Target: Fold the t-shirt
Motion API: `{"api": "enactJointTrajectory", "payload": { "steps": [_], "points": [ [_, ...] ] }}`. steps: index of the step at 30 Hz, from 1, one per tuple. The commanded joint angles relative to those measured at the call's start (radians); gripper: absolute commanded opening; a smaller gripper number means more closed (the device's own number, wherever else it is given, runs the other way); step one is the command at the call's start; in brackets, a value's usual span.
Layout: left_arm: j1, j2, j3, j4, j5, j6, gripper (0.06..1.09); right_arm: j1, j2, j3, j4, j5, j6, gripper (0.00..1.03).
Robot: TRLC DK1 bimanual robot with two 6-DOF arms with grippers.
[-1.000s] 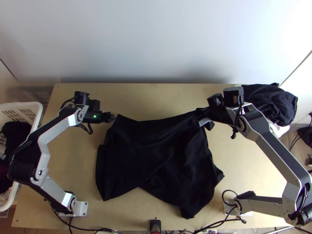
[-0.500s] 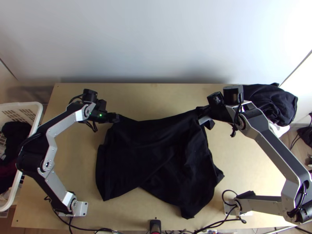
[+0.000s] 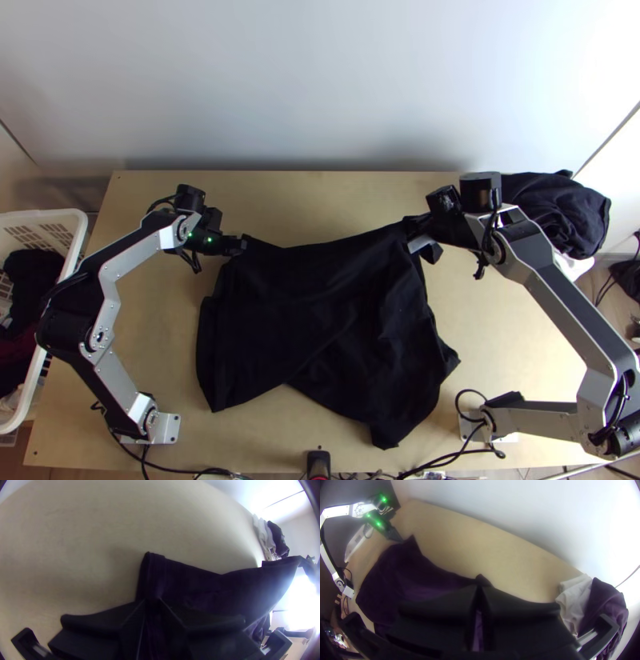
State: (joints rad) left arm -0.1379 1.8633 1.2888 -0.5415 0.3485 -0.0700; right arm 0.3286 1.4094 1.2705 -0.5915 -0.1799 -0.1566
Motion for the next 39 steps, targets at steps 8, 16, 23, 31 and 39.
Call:
{"api": "enactJointTrajectory", "payload": {
  "steps": [8,16,23,31,39],
  "points": [
    [-0.006,-0.023,0.003,0.005,-0.022,0.015,0.09,-0.008,-0.006,0.01,-0.008,0.0,0.003,0.03],
    [0.02,-0.15,0.044,-0.029,-0.019,0.006,0.09,-0.013,-0.006,0.04,-0.014,0.002,0.005,0.03],
    [0.1,-0.248,0.199,-0.233,0.023,0.004,0.09,-0.02,-0.012,0.128,-0.011,0.057,-0.041,0.03],
    [0.239,-0.334,0.504,-0.379,0.145,-0.053,0.09,-0.017,-0.027,0.28,0.004,0.128,-0.095,0.03],
    [0.294,-0.418,0.741,-0.364,0.216,-0.076,0.09,-0.013,-0.059,0.435,0.019,0.168,-0.101,0.03]
  ]
}}
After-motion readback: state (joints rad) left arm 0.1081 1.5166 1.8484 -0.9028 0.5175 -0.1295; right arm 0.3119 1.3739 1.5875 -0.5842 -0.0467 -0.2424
